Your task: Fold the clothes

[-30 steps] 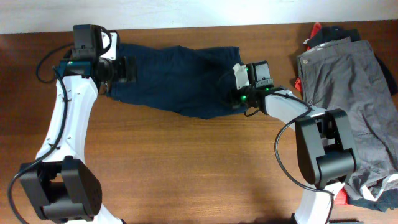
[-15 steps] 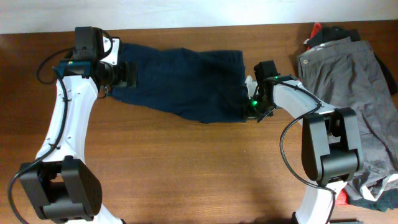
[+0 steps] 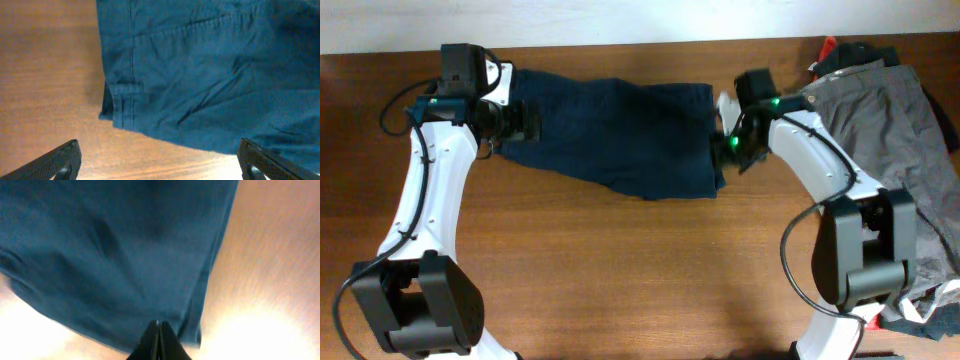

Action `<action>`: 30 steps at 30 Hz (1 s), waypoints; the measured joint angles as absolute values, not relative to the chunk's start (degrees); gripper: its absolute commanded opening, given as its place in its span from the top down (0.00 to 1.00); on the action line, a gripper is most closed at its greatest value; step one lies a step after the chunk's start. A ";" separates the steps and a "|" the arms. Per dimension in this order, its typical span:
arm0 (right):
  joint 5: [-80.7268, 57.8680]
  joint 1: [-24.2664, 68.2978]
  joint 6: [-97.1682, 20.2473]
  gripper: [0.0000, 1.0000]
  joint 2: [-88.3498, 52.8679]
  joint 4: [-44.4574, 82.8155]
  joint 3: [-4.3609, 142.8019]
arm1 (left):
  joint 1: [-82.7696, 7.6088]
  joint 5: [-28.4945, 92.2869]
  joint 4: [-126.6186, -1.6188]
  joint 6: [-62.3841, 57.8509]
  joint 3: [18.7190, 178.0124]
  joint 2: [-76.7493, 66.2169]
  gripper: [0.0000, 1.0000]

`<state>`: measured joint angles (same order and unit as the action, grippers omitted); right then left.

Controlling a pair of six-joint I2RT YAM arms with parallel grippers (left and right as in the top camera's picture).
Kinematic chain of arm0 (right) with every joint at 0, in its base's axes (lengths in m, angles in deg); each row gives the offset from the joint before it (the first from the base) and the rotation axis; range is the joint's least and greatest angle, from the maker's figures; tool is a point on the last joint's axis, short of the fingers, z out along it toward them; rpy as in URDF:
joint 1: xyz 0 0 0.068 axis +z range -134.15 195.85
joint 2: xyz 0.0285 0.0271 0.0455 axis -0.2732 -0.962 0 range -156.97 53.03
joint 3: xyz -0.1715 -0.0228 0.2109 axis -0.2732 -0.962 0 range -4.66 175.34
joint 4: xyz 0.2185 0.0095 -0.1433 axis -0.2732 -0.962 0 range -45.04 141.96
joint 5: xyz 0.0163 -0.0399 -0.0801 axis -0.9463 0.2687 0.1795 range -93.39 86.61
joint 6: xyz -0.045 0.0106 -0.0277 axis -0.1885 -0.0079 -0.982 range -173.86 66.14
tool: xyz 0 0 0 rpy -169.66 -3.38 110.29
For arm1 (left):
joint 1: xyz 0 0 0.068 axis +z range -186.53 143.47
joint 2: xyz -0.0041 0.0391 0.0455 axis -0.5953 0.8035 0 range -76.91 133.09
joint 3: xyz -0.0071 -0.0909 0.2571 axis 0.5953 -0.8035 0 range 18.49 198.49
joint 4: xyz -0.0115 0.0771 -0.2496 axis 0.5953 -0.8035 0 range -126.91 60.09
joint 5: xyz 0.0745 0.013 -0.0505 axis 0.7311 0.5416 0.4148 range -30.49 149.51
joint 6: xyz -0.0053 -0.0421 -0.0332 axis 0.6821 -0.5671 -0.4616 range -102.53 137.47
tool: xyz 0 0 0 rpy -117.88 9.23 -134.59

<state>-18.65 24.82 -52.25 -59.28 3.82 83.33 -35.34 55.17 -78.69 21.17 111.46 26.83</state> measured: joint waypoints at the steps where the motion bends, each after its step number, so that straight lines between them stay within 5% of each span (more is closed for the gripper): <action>1: -18.50 24.82 -52.56 0.96 -58.52 7.17 84.44 | -35.34 55.20 -77.81 21.17 111.46 26.92 0.01; 12: -15.83 24.82 -53.65 0.96 -65.42 24.61 85.47 | -33.96 55.33 -57.29 22.14 111.83 38.07 0.01; 30: -15.88 24.85 -53.94 0.96 -74.56 25.44 85.58 | -27.14 47.44 -56.28 25.02 118.21 48.86 0.01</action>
